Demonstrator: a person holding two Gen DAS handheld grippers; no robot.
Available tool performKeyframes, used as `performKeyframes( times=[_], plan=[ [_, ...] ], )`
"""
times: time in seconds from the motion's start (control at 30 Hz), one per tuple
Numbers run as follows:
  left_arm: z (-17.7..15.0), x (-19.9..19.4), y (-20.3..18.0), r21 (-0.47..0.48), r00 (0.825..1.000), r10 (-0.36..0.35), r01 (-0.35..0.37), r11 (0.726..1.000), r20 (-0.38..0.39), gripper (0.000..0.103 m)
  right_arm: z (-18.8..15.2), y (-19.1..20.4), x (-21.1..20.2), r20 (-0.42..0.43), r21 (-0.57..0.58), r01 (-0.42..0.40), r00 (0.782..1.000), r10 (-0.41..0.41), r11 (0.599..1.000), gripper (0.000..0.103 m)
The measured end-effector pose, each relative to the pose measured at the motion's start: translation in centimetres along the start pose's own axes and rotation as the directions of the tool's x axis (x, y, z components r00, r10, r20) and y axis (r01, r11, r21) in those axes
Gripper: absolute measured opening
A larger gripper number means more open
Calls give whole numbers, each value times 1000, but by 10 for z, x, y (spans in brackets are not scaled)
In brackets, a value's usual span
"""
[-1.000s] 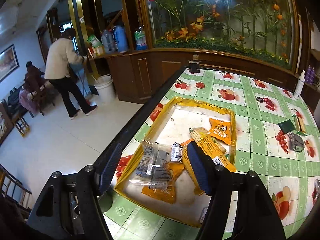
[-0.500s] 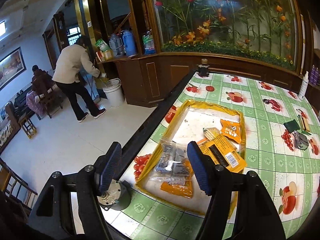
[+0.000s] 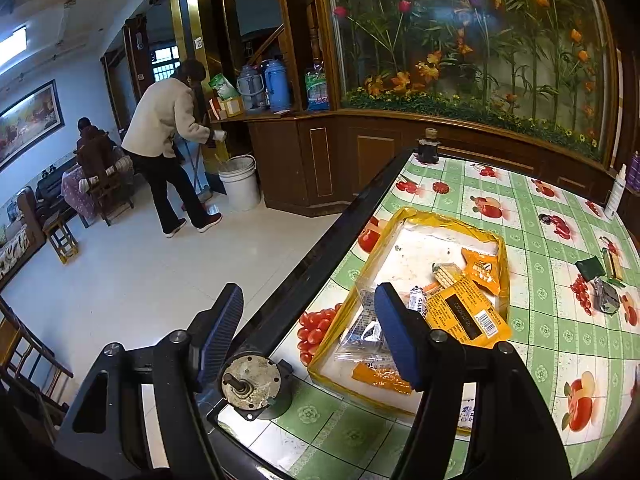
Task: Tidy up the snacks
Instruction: 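Move both open tools away from the tray back over the table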
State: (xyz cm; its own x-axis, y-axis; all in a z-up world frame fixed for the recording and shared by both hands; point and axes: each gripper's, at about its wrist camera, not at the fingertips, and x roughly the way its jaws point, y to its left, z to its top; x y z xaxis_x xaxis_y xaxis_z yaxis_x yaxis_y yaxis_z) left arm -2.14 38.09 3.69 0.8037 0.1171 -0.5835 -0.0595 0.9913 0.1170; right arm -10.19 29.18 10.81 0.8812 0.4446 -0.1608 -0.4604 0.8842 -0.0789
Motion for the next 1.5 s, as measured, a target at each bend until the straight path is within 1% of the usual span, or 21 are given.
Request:
performKeyframes(
  times=[0.07, 0.2, 0.3, 0.37, 0.4, 0.47, 0.53, 0.57, 0.63, 0.8, 0.9, 1.0, 1.13, 1.23, 1.27, 1.33, 1.37, 1.43, 1.47, 1.5],
  plan=[
    [1, 0, 1, -4, 1000, -20, 20, 1000, -4, 68, 1, 4, 1, 2, -6, -12, 1000, 12, 1000, 92],
    [0, -2, 4, -5, 1000, -19, 19, 1000, -3, 68, 2, 7, 3, 2, -19, -9, 1000, 9, 1000, 92],
    [0, -2, 5, -10, 999, -31, 31, 999, -8, 68, 4, 6, 5, -4, -10, -4, 1000, 4, 1000, 92],
    [-1, -3, 3, -3, 999, -32, 32, 999, -7, 68, 5, 5, 7, -16, -15, 11, 1000, -11, 1000, 93],
    [-2, -3, 1, 2, 999, -36, 36, 999, -7, 68, 5, 4, 6, -14, -12, 19, 1000, -19, 1000, 93],
    [-3, -2, -3, 9, 999, -40, 40, 999, -13, 68, 4, 1, 0, 3, 8, 7, 1000, -7, 1000, 93],
    [-3, -3, -9, 20, 998, -56, 56, 998, -19, 68, 3, 0, 0, -20, -4, 33, 999, -33, 999, 93],
    [-3, -4, -11, 23, 998, -59, 59, 998, -16, 68, 2, -2, -4, -12, 2, 40, 999, -40, 999, 93],
    [-3, -8, -19, 34, 998, -69, 70, 997, -9, 68, -1, -10, -10, -12, 25, 34, 999, -33, 999, 93],
    [-3, -10, -40, 67, 994, -112, 113, 991, -11, 68, -10, -39, -26, -34, 100, 71, 997, -68, 992, 93],
    [-5, -10, -54, 87, 990, -140, 141, 986, -17, 68, -22, -64, -38, -59, 150, 112, 993, -104, 982, 93],
    [-8, -9, -73, 110, 983, -182, 185, 977, -34, 68, -43, -93, -55, -103, 214, 181, 981, -163, 960, 93],
    [-14, -7, -108, 161, 964, -253, 262, 951, -77, 68, -79, -140, -85, -186, 310, 302, 949, -254, 902, 93],
    [-19, -11, -138, 202, 943, -315, 331, 922, -109, 68, -107, -176, -118, -237, 381, 399, 914, -329, 834, 93],
    [-20, -12, -146, 214, 937, -329, 347, 913, -117, 68, -118, -188, -131, -257, 401, 436, 898, -358, 806, 93],
    [-22, -13, -165, 234, 920, -364, 389, 891, -144, 68, -138, -209, -153, -296, 431, 498, 866, -403, 753, 93],
    [-24, -14, -174, 244, 912, -379, 408, 880, -159, 68, -151, -221, -167, -326, 448, 537, 842, -429, 714, 93],
    [-28, -17, -195, 272, 894, -409, 445, 853, -181, 68, -173, -240, -190, -377, 477, 593, 805, -458, 649, 93],
    [-30, -18, -202, 284, 890, -416, 455, 844, -189, 68, -183, -248, -200, -397, 489, 612, 791, -466, 621, 93],
    [-32, -19, -211, 299, 883, -425, 467, 832, -197, 68, -196, -258, -212, -423, 501, 637, 771, -476, 585, 93]
  ],
)
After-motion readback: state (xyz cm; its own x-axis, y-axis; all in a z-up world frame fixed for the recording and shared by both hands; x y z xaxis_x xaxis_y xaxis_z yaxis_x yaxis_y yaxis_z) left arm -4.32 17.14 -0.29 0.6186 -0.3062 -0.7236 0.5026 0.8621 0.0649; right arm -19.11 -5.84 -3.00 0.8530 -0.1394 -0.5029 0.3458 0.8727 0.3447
